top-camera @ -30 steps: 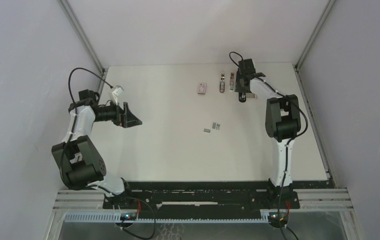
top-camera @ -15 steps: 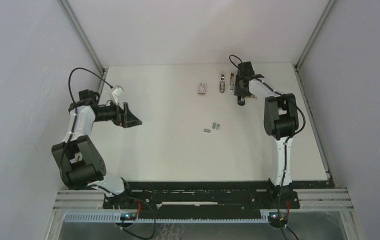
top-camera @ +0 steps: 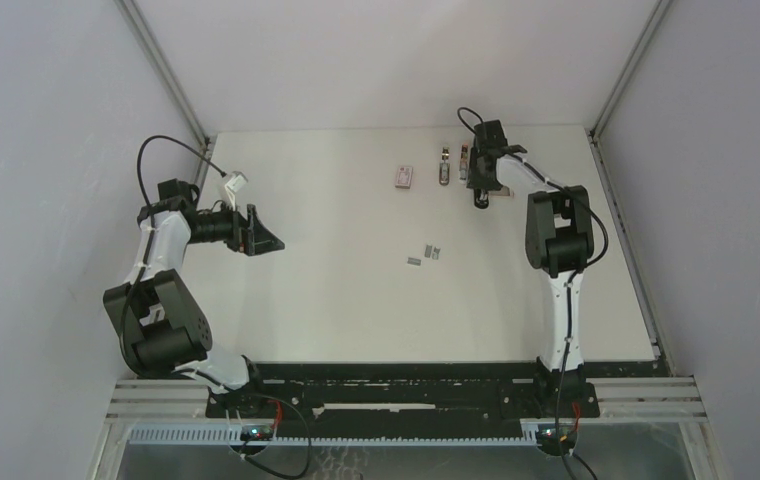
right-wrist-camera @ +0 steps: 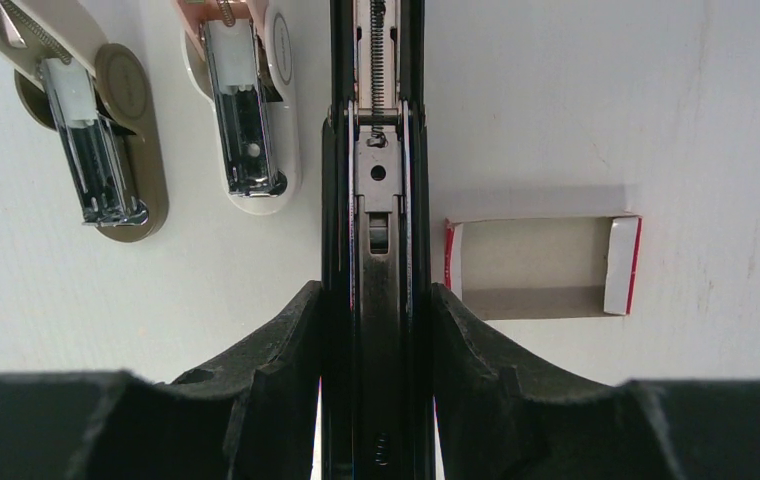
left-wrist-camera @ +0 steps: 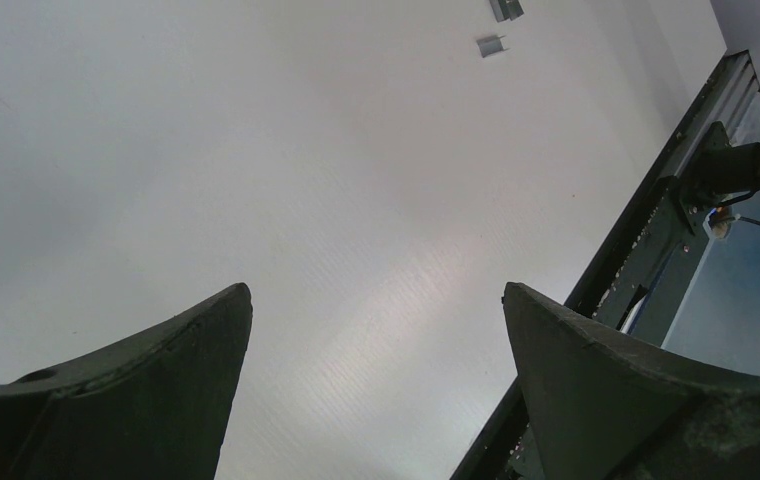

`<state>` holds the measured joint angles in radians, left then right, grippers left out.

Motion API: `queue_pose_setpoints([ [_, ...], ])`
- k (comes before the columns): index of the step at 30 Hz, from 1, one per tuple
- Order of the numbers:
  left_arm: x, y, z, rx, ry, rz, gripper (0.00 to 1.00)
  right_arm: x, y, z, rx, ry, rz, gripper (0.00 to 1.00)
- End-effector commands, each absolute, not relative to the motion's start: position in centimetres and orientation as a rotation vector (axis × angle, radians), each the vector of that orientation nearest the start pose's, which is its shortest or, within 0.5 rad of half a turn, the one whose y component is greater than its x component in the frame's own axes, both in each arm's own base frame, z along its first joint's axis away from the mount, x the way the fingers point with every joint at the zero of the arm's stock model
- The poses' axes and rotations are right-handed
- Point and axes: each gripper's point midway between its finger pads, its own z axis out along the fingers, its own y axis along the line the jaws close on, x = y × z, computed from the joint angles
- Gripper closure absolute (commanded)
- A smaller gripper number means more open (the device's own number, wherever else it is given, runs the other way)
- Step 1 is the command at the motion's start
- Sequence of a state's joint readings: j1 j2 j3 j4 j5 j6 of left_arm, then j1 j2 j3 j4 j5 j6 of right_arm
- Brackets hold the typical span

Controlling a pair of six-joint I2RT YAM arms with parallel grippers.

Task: Unload the staples from the stapler
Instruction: Place the stapler at the center of the board.

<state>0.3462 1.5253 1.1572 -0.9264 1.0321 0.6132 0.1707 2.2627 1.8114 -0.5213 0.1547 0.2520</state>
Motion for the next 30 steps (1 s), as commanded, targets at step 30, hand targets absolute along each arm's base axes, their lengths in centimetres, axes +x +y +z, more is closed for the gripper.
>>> queue_pose_setpoints([
  [30, 30.2, -4.1, 15.7, 0.481, 2.178, -1.042, 0.0, 55.3, 5.1, 5.7, 0.257, 2.538, -0.05, 1.0],
])
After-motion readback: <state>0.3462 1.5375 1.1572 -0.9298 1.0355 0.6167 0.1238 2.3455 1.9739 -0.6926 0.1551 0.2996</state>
